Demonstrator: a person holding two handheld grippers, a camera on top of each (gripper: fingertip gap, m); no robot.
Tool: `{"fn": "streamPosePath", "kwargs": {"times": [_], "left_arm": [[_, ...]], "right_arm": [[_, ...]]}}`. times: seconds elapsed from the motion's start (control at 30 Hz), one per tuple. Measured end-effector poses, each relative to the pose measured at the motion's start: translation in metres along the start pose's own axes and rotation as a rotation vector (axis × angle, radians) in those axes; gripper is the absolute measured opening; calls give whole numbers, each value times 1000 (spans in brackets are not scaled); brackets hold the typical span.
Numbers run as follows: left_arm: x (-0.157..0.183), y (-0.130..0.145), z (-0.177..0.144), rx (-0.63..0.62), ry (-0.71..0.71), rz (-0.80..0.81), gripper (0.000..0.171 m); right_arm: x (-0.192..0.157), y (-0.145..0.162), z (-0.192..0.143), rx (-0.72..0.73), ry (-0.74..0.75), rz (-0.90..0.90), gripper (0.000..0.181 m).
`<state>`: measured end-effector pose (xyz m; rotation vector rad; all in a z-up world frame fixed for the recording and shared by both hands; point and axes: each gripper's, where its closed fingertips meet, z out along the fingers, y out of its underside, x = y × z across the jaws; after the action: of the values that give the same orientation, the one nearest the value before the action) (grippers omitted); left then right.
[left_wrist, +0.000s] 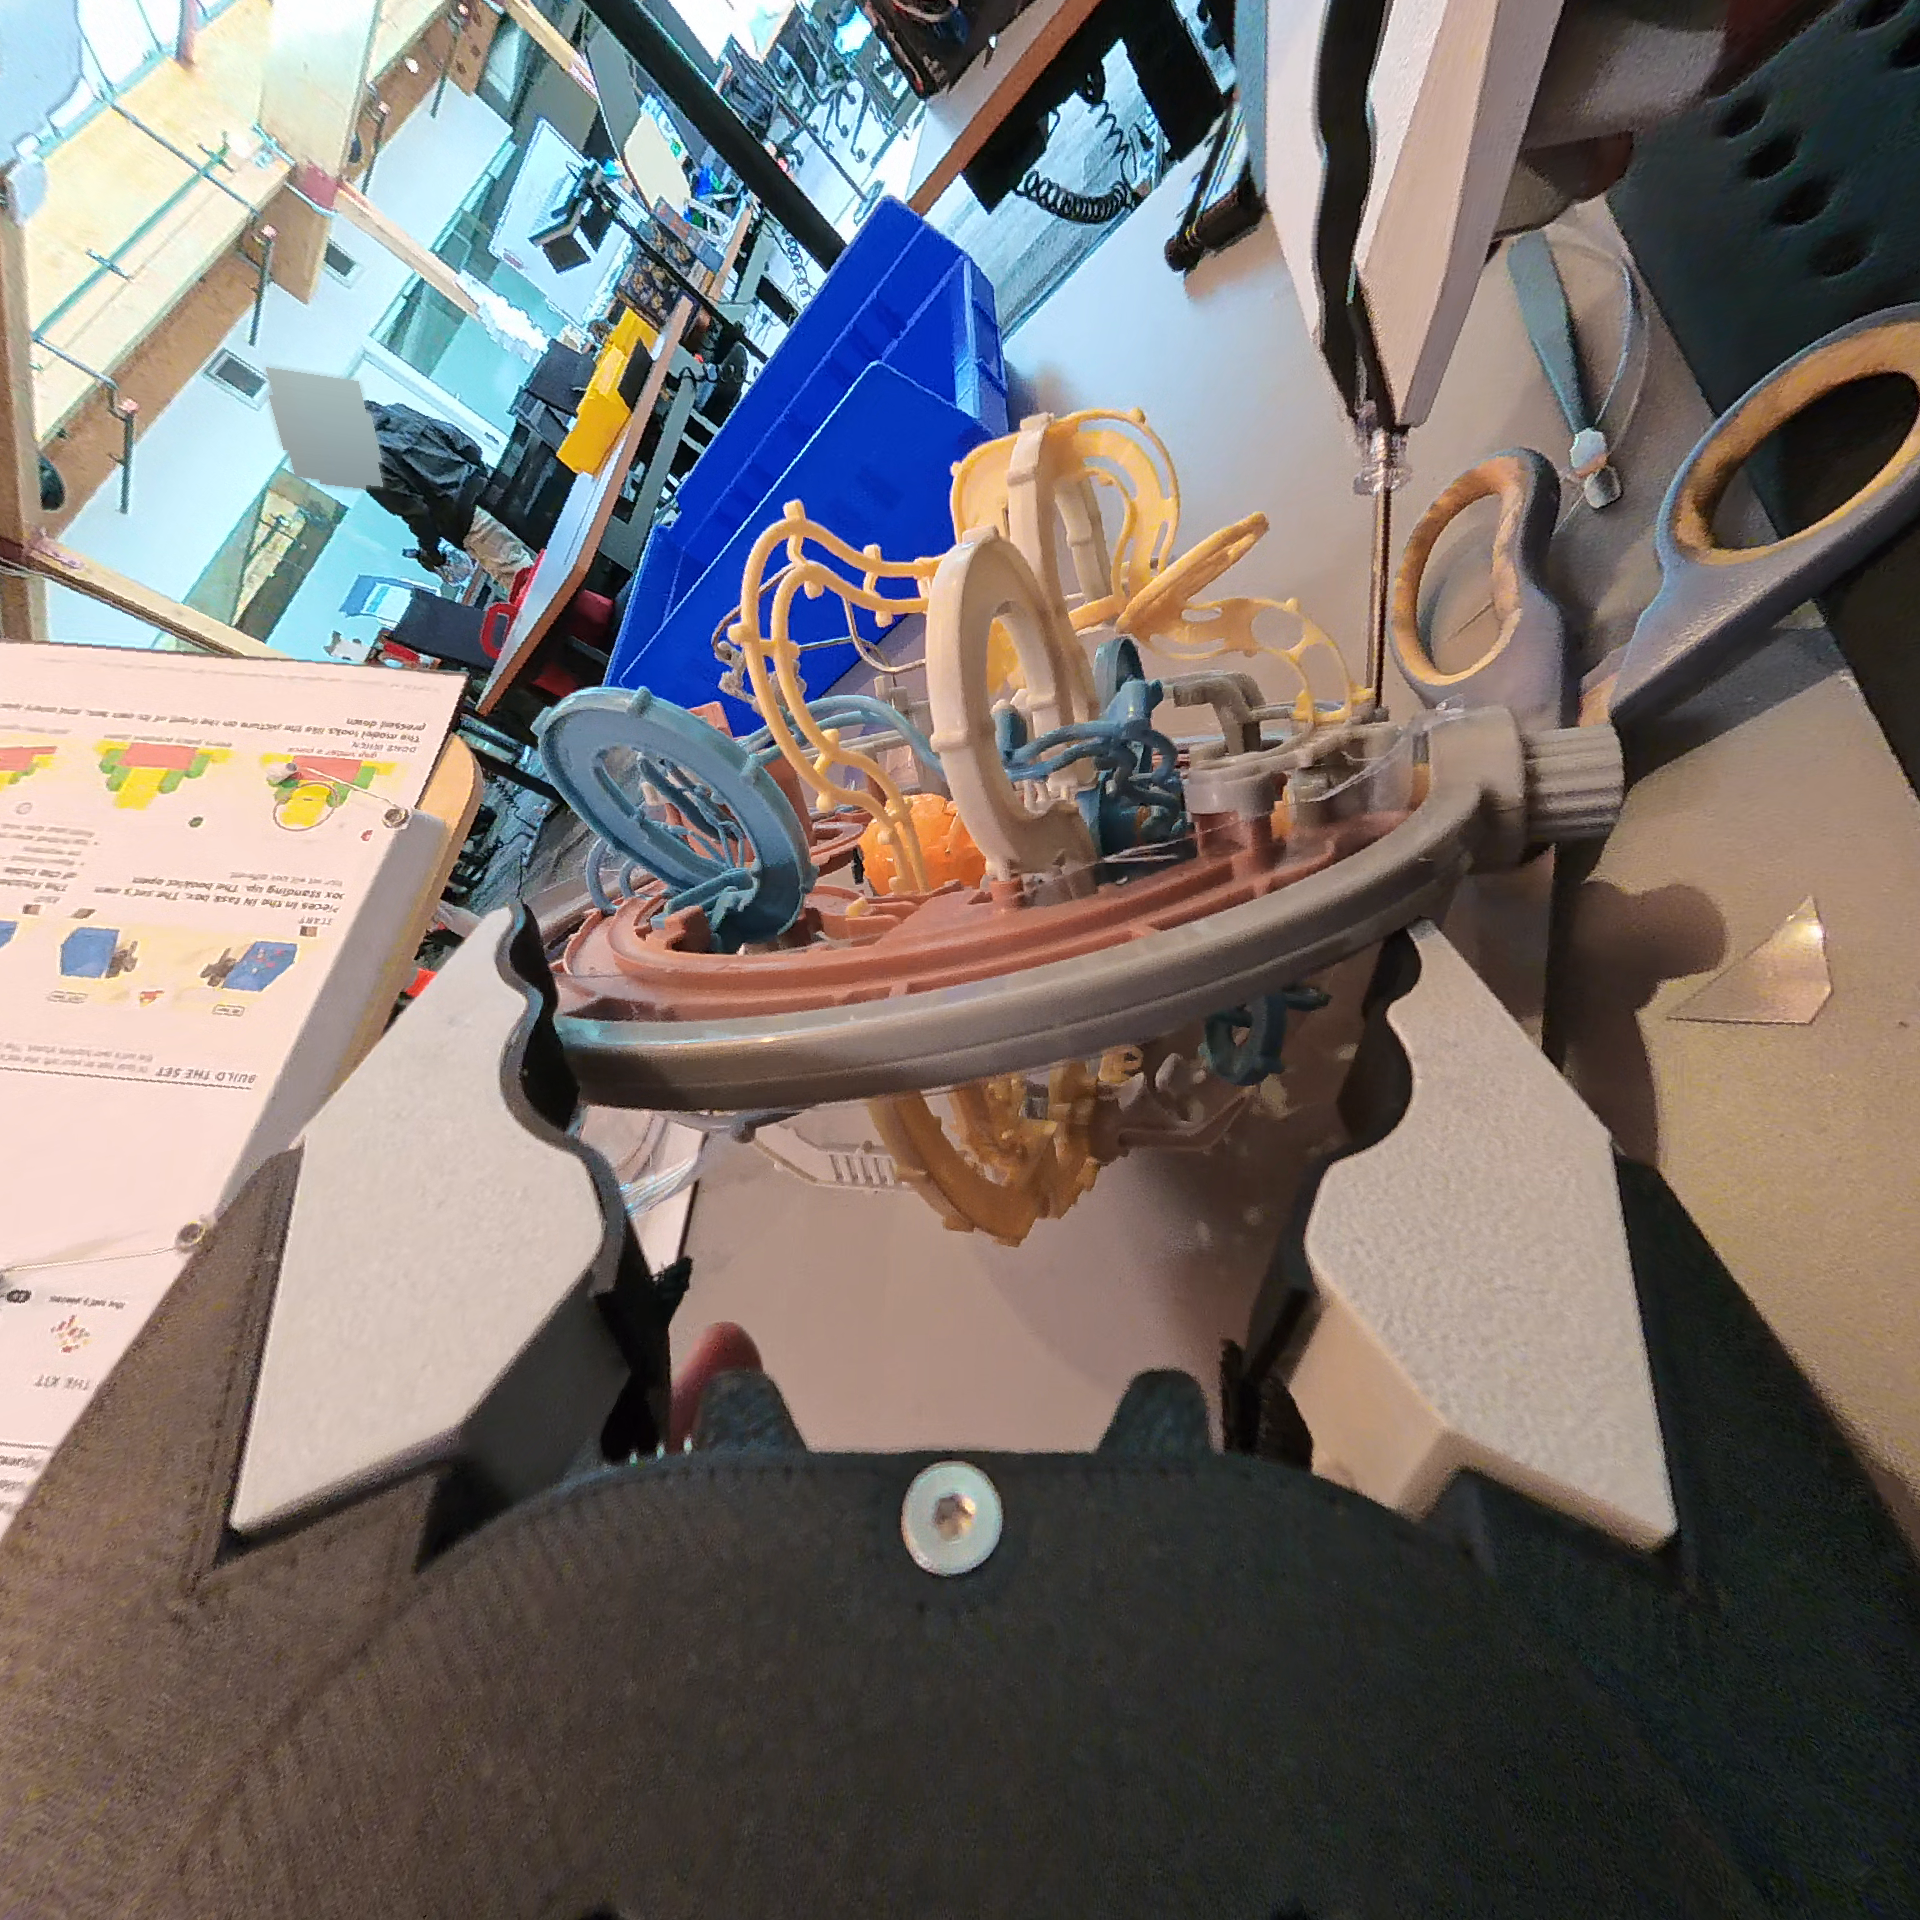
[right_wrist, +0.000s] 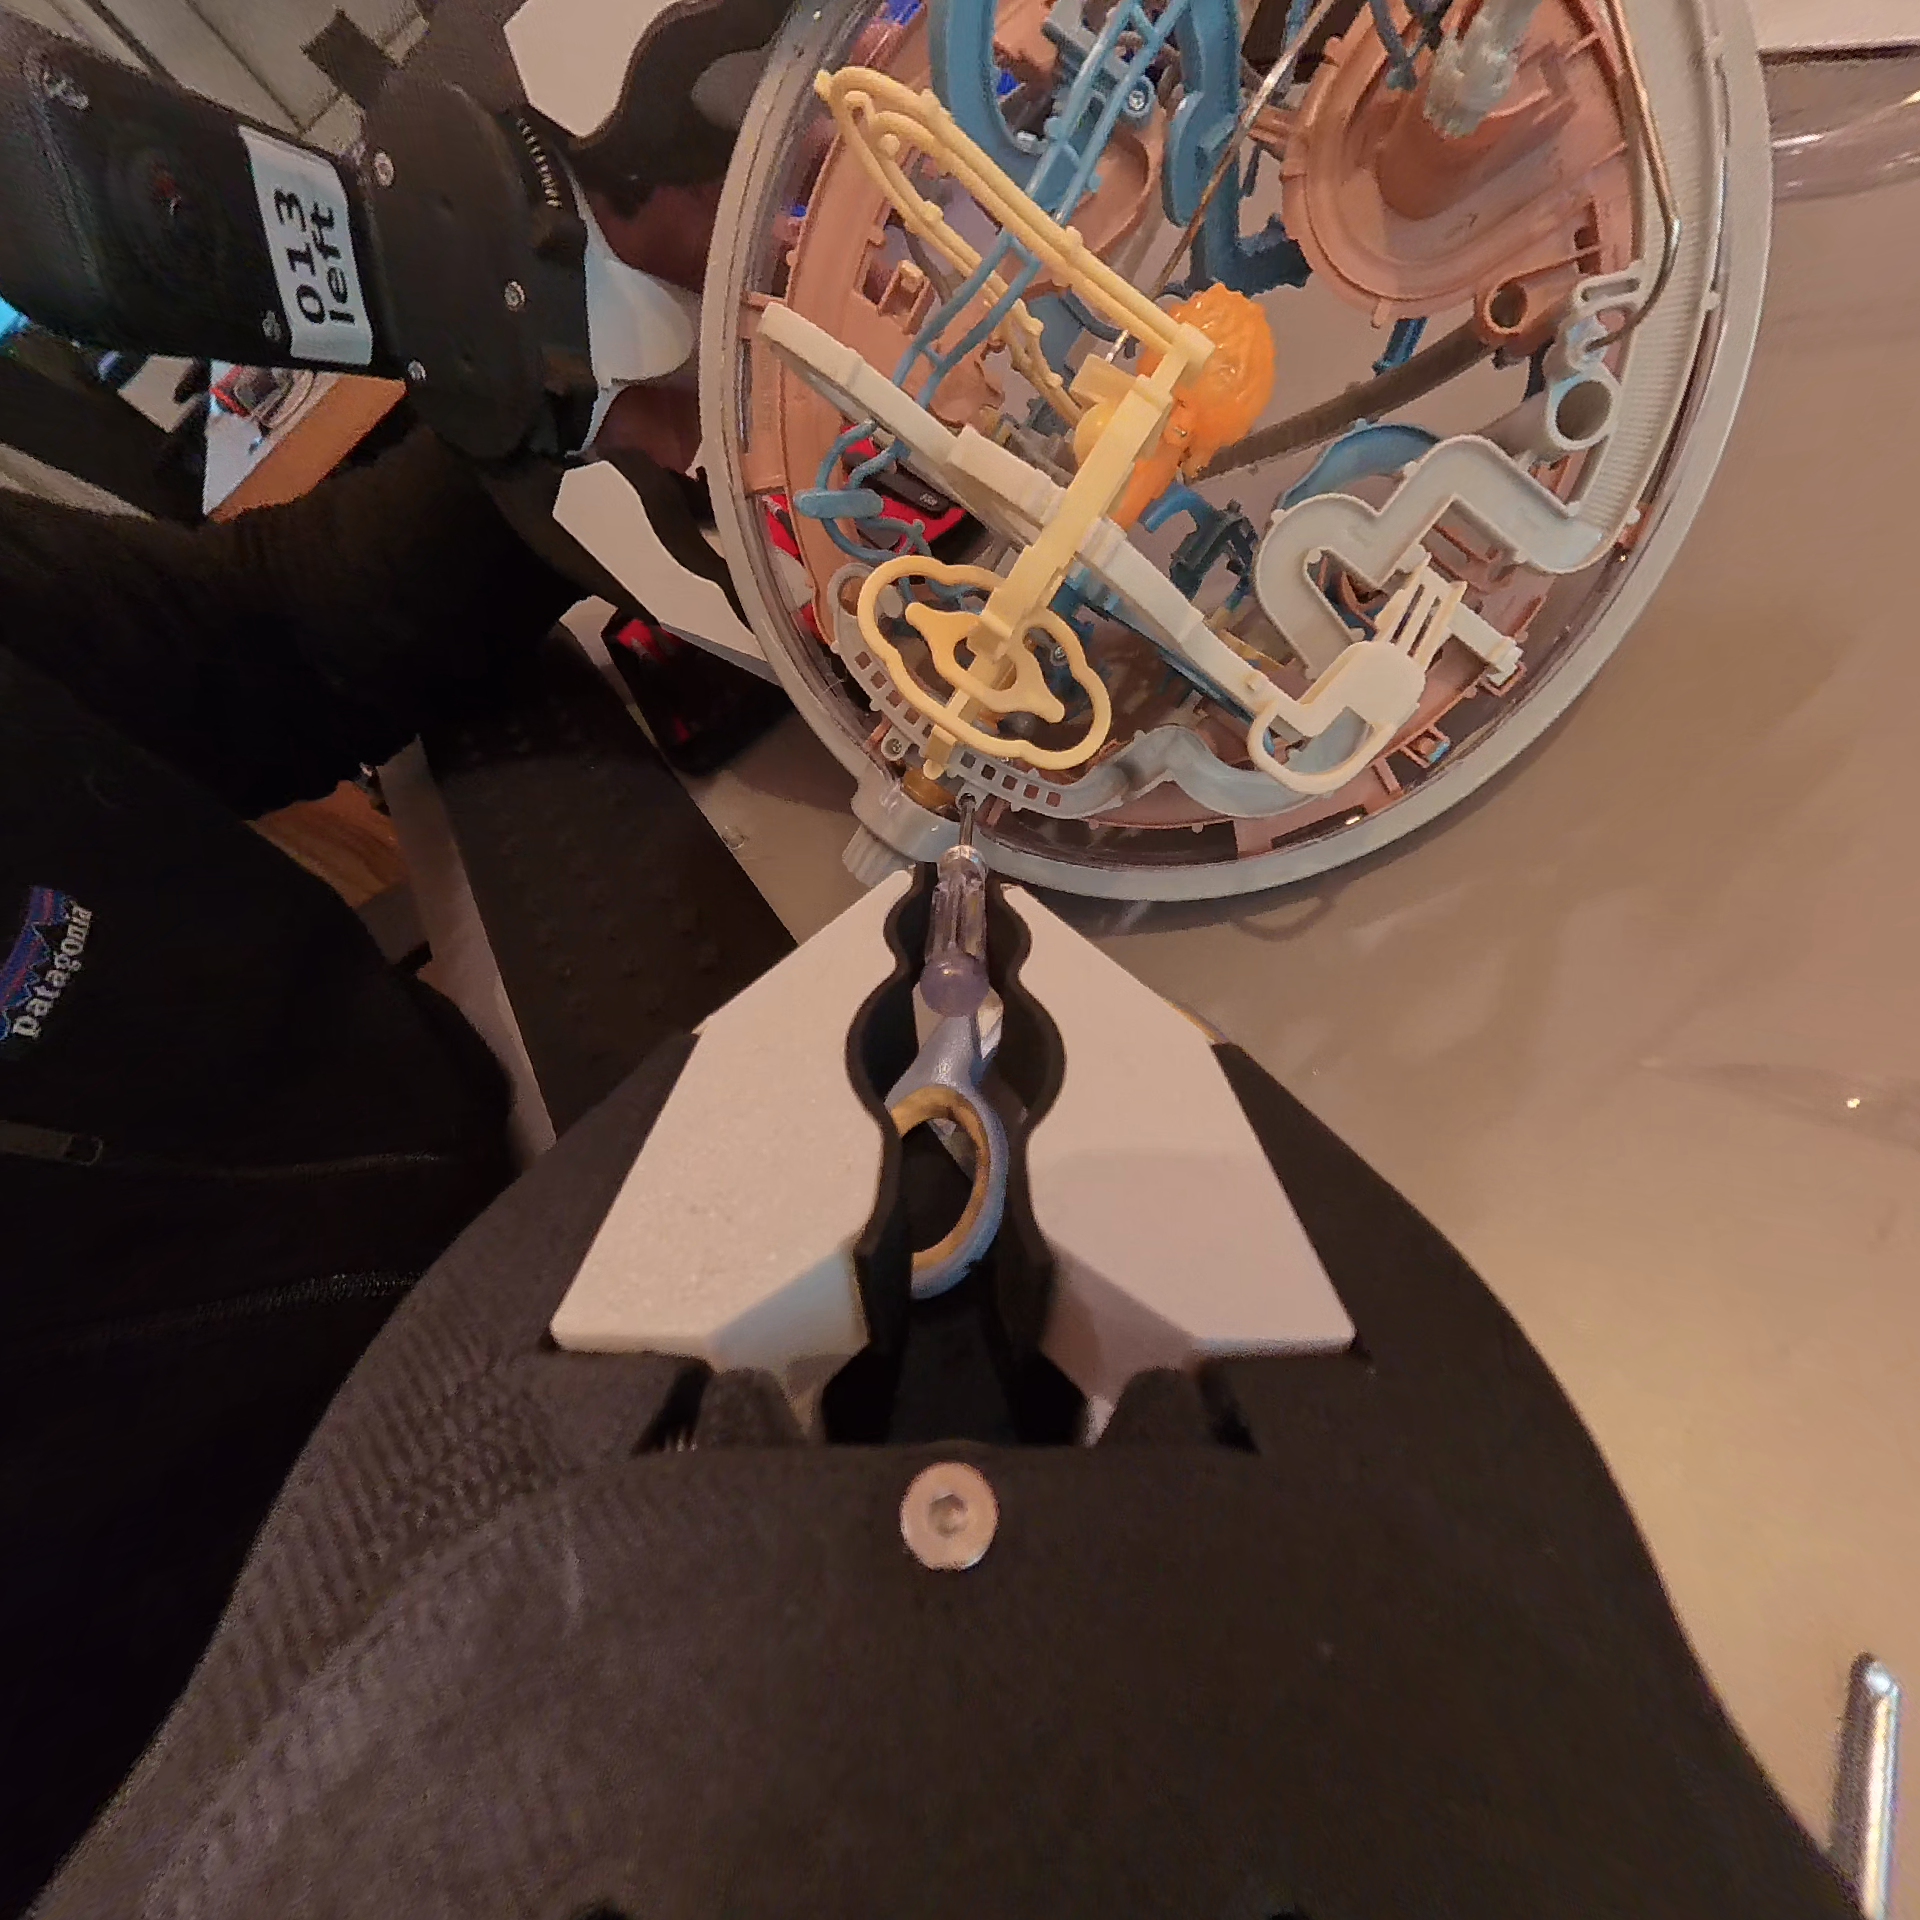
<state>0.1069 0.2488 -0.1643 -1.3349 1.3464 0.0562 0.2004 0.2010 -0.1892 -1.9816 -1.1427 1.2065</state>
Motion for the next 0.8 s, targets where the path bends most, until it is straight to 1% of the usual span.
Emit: {"fn": "streamPosePath", "kwargs": {"times": [0.1,0.23,0.33,0.47,0.5,0.53,0.6,0.8], "left_arm": [[-1,1,-1,9,0,-14,148],[-2,3,-1,19,13,-37,147],[-3,5,-2,25,23,-50,147],[-4,6,-2,32,32,-52,147],[-3,6,-2,30,35,-44,147],[-3,6,-2,29,37,-32,147],[-3,6,-2,28,30,-34,147],[-9,8,-3,58,15,-80,147]], "right_arm": [[0,-1,1,-44,-6,-82,7],[-2,-2,2,-119,7,-307,7],[-3,-4,3,-205,23,-558,7],[-3,-7,5,-328,39,-1026,8],[-4,-8,6,-350,35,-1115,8],[-4,-8,6,-368,20,-1138,8],[-4,-11,6,-374,-2,-1095,8],[-2,-17,8,-286,9,-825,9]]}}
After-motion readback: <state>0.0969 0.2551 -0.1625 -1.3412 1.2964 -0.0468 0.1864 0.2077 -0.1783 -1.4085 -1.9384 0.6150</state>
